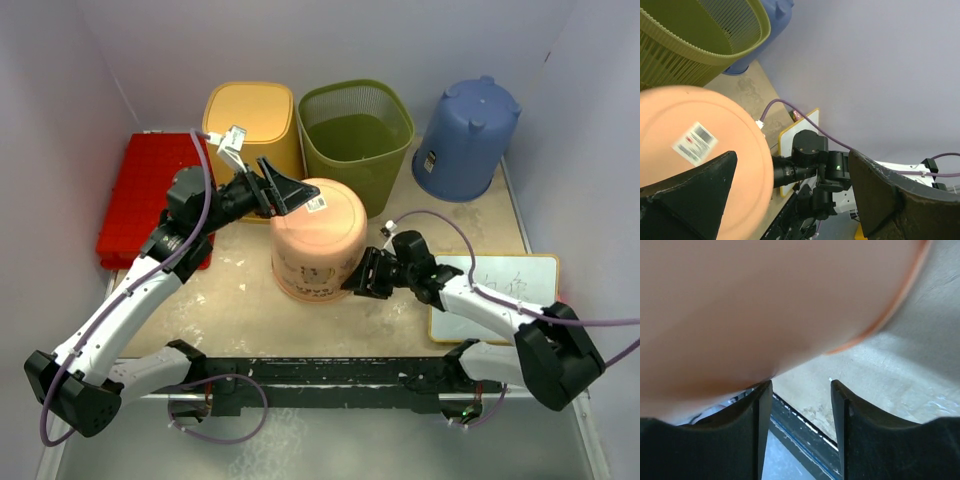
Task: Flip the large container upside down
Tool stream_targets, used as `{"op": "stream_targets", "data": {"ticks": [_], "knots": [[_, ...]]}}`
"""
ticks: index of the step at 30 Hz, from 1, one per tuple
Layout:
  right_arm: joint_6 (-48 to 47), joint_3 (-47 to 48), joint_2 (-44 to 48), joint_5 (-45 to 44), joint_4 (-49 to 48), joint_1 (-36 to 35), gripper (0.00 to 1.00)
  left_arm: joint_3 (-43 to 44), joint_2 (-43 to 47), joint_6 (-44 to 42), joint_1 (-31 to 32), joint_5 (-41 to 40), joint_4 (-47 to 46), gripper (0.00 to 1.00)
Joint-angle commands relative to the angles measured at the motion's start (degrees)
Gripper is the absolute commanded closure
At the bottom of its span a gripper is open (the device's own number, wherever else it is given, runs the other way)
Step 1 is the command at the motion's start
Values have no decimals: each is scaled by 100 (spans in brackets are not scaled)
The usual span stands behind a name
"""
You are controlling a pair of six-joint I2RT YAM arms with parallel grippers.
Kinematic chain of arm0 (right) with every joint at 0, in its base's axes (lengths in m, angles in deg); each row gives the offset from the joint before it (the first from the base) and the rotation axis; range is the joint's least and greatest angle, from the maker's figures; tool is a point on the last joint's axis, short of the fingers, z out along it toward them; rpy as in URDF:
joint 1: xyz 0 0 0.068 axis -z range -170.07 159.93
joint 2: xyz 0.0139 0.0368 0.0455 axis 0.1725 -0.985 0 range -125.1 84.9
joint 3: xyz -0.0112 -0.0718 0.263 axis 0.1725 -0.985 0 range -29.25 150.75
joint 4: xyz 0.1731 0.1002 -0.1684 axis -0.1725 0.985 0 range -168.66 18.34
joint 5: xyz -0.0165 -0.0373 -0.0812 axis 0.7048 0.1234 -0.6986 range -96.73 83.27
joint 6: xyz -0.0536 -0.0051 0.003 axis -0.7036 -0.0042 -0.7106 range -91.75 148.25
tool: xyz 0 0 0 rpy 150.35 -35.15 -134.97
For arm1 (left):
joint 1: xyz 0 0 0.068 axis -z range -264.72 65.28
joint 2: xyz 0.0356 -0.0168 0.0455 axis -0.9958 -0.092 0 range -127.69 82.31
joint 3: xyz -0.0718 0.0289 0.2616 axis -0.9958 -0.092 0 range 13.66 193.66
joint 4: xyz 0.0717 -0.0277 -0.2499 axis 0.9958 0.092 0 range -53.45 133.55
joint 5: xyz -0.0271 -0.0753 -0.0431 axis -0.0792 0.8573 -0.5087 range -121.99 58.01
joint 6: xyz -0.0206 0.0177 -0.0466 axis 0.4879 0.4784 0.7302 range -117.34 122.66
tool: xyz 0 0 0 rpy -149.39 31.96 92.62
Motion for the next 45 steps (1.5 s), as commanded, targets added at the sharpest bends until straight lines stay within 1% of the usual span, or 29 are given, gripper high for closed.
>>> {"op": "stream_targets", "data": {"ticks": [1,3,5,8,10,11,13,14,17,18,20,23,25,27,29,32,33,34,36,38,40,42,45], "knots": [[-932,723,477,-796,1501,10,47,46,105,-274,-7,-32,77,11],[-1325,899,618,-1006,1705,10,50,106,149,-536,-8,-146,347,11],[-1682,1086,640,-1474,1934,15,51,264,193,-925,-8,-390,869,12],[-2278,1526,438,-2104,2370,10,50,486,288,-1403,-7,-895,1608,11],[-2468,1921,215,-2566,2711,10,50,549,389,-1572,-8,-1137,1886,11],[-2472,1981,105,-2706,2730,10,50,539,456,-1618,-8,-1221,1953,11],[-2473,2179,-84,-2469,2529,10,50,480,542,-1658,-8,-1339,2009,11],[-2409,2210,-157,-2372,2242,2,50,472,563,-1671,-8,-1407,2068,11],[-1654,1973,-466,-1248,895,-107,50,524,607,-1668,-3,-1544,2215,11],[-1407,1973,-693,-1061,484,-214,50,544,630,-1654,-3,-1592,2233,11],[-1150,2182,-1123,-985,12,-481,49,605,677,-1648,-7,-1671,2272,11],[-939,2727,-1666,-587,-327,-778,49,749,672,-1695,-8,-1628,2406,12],[-985,2911,-1765,-438,-460,-852,48,812,659,-1731,-8,-1487,2509,13],[-1225,3044,-1669,-511,-30,-854,47,797,689,-1783,-9,-1154,2525,13],[-1574,3080,-1404,-1093,465,-806,47,773,742,-1816,-8,-778,2506,13],[-2278,3009,-781,-2244,1271,-745,46,712,804,-1890,12,-87,2512,13],[-2502,2934,-482,-2666,1520,-727,44,693,800,-1952,33,95,2592,13],[-2688,2883,-259,-3114,1746,-701,39,674,781,-2021,141,178,2701,13],[-2934,2815,150,-4115,2230,-643,28,593,712,-2160,512,79,2947,13],[-3108,2788,536,-5214,2595,-570,18,489,580,-2237,1144,-257,3138,14],[-3273,2798,890,-5933,2812,-454,10,359,389,-2254,1656,-405,3208,15],[-3433,2835,1197,-6316,2936,-273,8,244,317,-2267,1959,-499,3270,17],[-3586,2867,1536,-6588,2968,5,8,103,314,-2409,2040,-945,3603,17]]}}
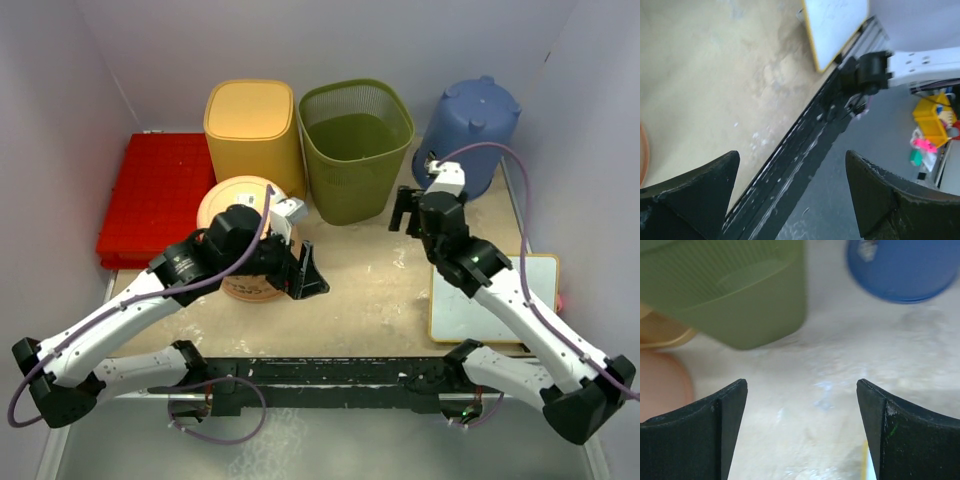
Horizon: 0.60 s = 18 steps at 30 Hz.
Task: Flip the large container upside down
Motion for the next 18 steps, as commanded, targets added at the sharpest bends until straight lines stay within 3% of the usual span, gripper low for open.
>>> {"op": "stream_targets", "data": {"ticks": [1,5,8,12,18], "knots": [[-525,51,432,-1318,330,314,8,-195,-26,-321,108,-781,579,17],[-636,38,560,-1534,241,368,7,-366,-138,-94,96,-2126,1254,17],[-643,29,472,-1366,40,369,7,-491,7,105,-187,-3036,1221,16],[-705,345,151,-373,-448,371,9,-748,185,-102,-1187,-2718,653,15],[-1002,1405,-706,1323,-924,361,11,-819,-620,-491,-1721,-2354,-336,16]]}}
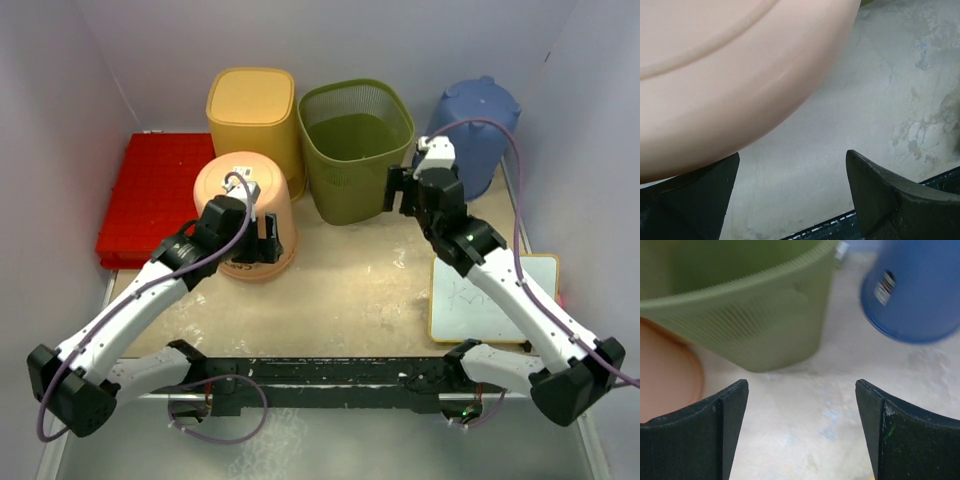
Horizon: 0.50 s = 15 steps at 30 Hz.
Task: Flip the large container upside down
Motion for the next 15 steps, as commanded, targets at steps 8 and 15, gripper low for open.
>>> {"op": "stream_targets", "data": {"ticks": [8,15], "knots": [[-1519,2928,-1824,2928,33,-48,10,789,-883,-459,-337,256,-834,17],[-1989,4195,-3031,3811,599,-110,9,1341,-227,-385,-337,517,-185,16]]}}
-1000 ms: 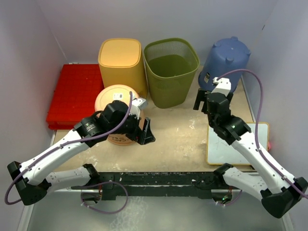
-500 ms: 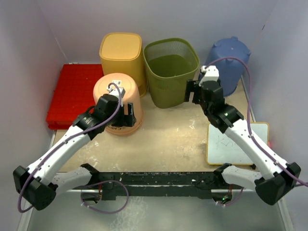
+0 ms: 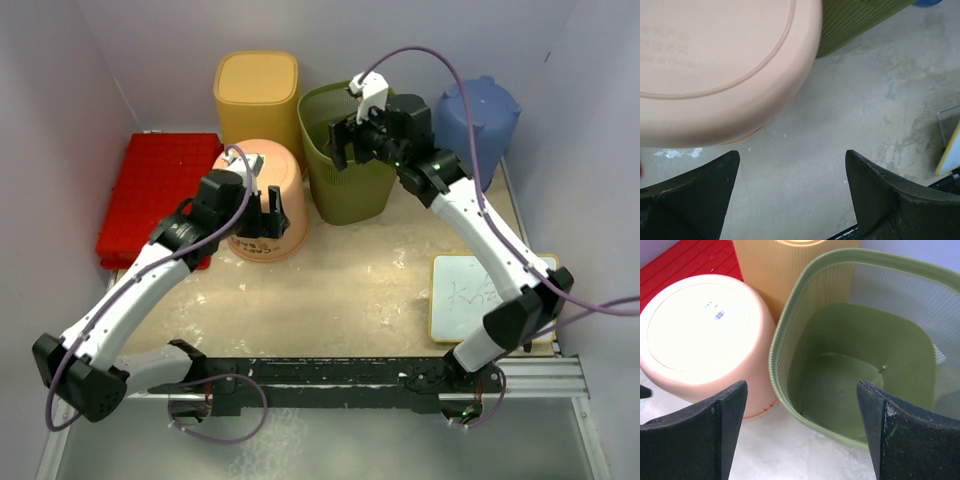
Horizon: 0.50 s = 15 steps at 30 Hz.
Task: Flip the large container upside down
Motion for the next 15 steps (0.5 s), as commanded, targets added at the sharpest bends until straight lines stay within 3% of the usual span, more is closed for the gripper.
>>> {"op": "stream_targets", "data": {"ticks": [1,4,6,8,11,15], "knots": [[-444,715,-550,872,463,-58,11,468,707,-20,-25,221,215,16],[-443,1092,-1041,1127,866,-68,21,484,991,160,-25,350,194,16],[-502,1420,-1364,1195,1338,-93,33,428,1105,265,-25,464,123,16],[-428,1788,-1632,1076,1727,-110,54,372,1149,316,-22,502,85,16],[-153,1990,-1574,907,1885,-112,96,307,1122,338,-23,518,52,16],[142,1255,-586,630,1293,-110,100,182,1095,382,-21,620,-206,16]]}}
